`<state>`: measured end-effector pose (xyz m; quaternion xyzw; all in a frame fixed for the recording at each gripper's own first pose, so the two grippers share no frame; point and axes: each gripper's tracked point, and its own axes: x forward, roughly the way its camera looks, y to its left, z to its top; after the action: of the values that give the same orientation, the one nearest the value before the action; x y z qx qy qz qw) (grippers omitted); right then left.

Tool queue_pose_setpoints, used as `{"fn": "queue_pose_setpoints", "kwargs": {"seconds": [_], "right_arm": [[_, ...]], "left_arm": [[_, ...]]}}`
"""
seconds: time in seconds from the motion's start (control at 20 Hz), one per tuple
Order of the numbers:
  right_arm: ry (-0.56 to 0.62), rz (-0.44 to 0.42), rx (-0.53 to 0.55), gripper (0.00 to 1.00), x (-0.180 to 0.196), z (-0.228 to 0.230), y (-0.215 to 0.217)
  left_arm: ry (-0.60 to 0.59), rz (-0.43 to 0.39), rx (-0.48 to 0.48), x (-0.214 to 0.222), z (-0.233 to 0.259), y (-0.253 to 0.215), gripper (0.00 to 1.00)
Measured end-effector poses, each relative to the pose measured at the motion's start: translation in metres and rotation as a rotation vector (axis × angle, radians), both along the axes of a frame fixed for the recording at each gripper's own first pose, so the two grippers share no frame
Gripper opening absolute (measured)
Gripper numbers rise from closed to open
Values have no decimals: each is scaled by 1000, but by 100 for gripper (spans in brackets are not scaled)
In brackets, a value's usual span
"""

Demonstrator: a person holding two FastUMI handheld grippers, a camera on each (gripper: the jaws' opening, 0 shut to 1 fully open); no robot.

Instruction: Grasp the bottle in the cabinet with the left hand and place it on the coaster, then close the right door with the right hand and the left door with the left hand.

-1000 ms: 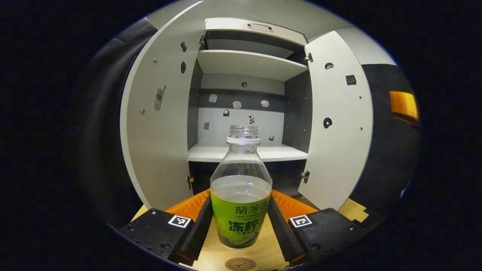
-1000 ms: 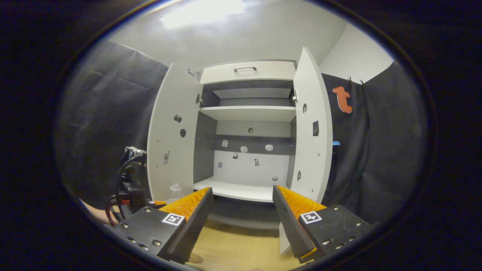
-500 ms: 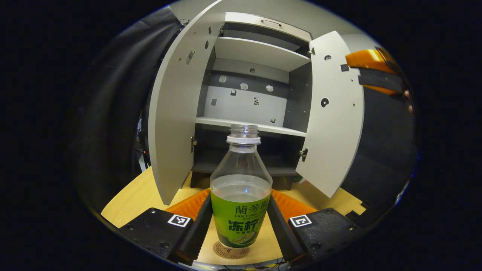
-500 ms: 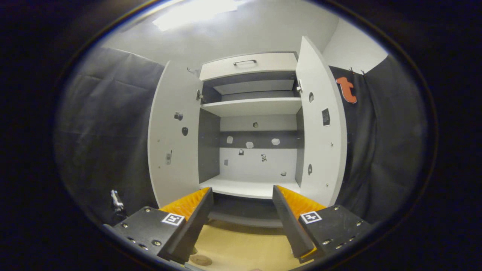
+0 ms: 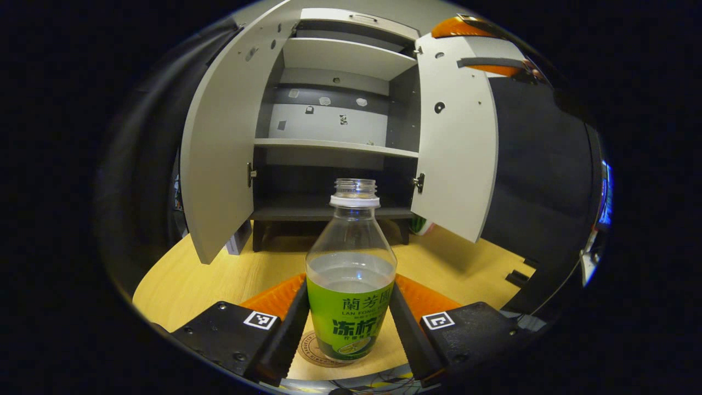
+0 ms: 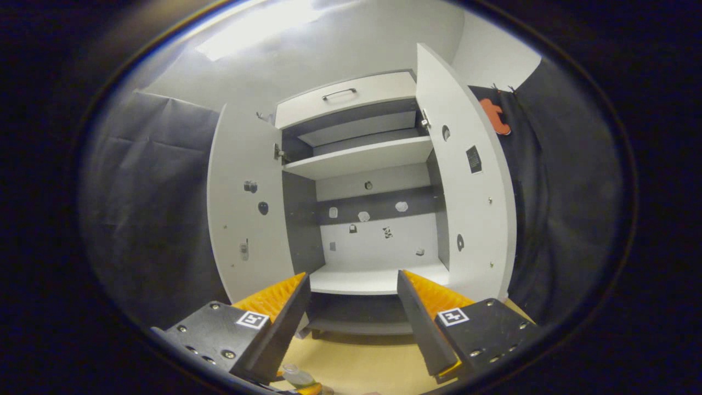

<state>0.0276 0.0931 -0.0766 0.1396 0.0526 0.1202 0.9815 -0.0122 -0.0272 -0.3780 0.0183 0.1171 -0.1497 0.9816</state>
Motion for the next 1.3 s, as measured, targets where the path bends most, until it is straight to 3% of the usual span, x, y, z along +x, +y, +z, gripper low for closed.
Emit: {"fn": "queue_pose_setpoints", "kwargs": {"seconds": [0.3, 0.55, 0.7, 1.3], "right_arm": [[31, 33, -60, 96, 8, -21, 12], [46, 42, -62, 96, 17, -29, 20], [45, 49, -72, 96, 16, -31, 21], [12, -44, -76, 96, -11, -17, -32]], "left_arm": [[-28, -24, 36, 6, -13, 9, 81], [47, 17, 32, 11, -29, 24, 83], [69, -2, 35, 11, -25, 23, 83], [11, -50, 36, 6, 59, 15, 84]]}}
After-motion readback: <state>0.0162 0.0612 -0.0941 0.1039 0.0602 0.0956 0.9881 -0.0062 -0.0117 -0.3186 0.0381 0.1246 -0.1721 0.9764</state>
